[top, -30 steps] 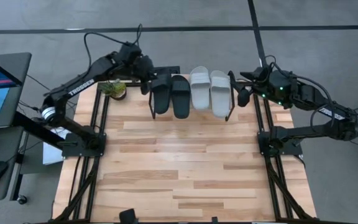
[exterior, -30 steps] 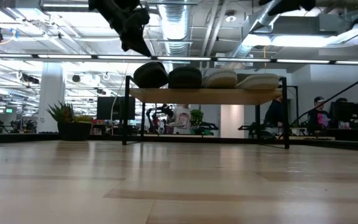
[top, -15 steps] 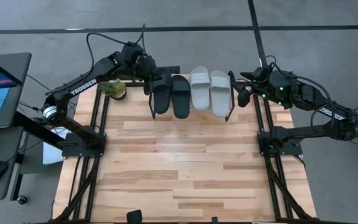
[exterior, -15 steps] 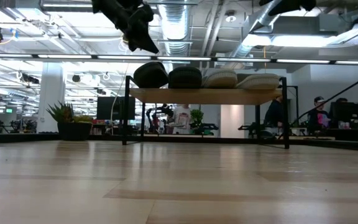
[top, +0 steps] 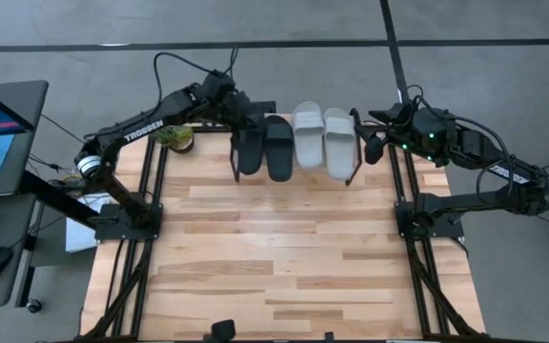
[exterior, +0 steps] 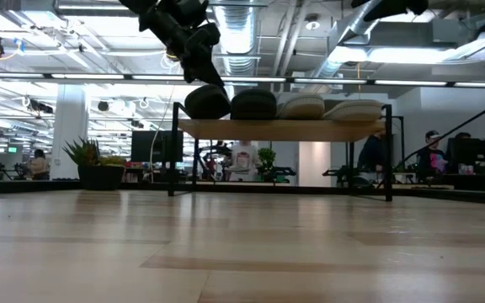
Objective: Pick and place slides into the shelf
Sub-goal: Put the black slide on the shelf, then adjust the slides on the shelf
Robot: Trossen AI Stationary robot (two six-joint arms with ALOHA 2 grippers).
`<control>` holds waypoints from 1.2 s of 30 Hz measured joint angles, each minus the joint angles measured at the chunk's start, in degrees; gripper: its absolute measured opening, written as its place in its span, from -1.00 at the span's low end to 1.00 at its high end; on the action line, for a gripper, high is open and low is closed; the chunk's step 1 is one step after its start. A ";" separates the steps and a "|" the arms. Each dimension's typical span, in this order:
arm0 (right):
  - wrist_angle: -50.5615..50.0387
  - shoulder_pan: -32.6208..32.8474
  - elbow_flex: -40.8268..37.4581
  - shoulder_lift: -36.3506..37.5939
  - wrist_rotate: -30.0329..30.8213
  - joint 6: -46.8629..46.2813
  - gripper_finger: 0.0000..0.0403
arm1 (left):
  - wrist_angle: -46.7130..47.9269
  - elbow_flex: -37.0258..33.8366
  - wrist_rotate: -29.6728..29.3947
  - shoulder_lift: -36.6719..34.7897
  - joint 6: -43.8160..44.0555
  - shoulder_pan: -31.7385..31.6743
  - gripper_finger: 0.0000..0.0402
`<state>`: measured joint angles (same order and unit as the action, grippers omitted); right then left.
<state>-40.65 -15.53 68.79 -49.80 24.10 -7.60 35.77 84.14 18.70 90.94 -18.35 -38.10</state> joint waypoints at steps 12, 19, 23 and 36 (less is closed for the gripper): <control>-0.01 0.00 0.00 0.00 0.00 0.00 0.44 | -2.34 -0.13 0.34 0.17 0.07 0.50 -1.00; -0.06 0.00 -0.01 -0.07 0.00 0.00 0.44 | 2.46 5.98 0.05 0.15 -2.69 1.15 -1.00; -0.69 0.00 0.00 -0.04 0.00 0.01 0.44 | 11.08 12.53 1.03 0.19 -9.78 2.68 -1.00; -2.39 0.00 0.00 0.00 0.00 0.02 0.44 | 32.37 27.41 -4.31 9.94 -20.39 6.34 -1.00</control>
<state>-43.05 -15.53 68.79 -49.80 24.10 -7.57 68.14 111.55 14.40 100.88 -38.74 -31.76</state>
